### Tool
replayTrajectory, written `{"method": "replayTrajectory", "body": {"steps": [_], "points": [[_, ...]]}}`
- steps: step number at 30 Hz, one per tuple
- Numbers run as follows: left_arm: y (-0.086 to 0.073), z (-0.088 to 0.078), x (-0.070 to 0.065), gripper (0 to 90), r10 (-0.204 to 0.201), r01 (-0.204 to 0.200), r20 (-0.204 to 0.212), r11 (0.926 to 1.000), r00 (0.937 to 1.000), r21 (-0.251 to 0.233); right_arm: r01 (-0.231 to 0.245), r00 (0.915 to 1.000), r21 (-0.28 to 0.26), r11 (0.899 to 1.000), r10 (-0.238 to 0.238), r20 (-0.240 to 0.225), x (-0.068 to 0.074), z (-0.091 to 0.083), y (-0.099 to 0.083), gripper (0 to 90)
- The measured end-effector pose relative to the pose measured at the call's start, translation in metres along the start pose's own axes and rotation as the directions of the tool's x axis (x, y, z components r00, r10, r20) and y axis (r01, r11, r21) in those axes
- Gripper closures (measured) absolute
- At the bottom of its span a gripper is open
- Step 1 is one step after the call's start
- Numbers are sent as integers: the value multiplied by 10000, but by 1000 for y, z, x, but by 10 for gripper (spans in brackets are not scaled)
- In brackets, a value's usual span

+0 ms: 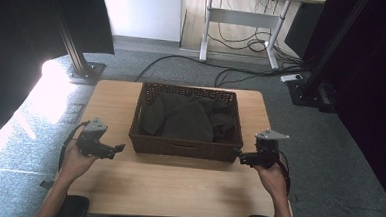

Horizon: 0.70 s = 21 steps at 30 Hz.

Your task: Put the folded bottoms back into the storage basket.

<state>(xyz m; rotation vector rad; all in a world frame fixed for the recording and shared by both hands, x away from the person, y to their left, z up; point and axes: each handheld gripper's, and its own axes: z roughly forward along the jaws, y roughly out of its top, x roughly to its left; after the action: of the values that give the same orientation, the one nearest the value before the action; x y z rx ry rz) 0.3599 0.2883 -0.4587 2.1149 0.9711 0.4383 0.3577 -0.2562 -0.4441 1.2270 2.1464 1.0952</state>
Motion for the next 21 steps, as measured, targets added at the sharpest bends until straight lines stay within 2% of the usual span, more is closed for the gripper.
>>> {"method": "replayTrajectory", "body": {"steps": [2, 5, 10, 15, 19, 21], "points": [[-8, 4, -1, 0, -79, 79, 85, 10000, 9999, 8, -37, 10000, 64, 10000, 37, 71, -1, 2, -9, 0], [-19, 12, -3, 0, -38, 38, -29, 9999, 10000, 119, -100, 9999, 136, 9999, 99, 132, -2, 6, -22, 0], [-33, 25, -5, 0, -172, 171, 4, 9994, 9999, 285, -432, 9988, 286, 9987, 426, 233, -5, 14, -45, 0], [-43, 37, -9, 0, -32, 41, -129, 9978, 9999, 663, -683, 9974, 512, 9964, 670, 271, -6, 25, -66, 0], [-51, 47, -10, 0, -100, 109, -94, 9955, 9999, 945, -576, 9977, 831, 9949, 543, 410, -6, 36, -78, 0], [-56, 52, -10, 0, 10, 11, -170, 9922, 9999, 1247, -562, 9976, 981, 9936, 520, 448, -5, 41, -83, 0]]}}
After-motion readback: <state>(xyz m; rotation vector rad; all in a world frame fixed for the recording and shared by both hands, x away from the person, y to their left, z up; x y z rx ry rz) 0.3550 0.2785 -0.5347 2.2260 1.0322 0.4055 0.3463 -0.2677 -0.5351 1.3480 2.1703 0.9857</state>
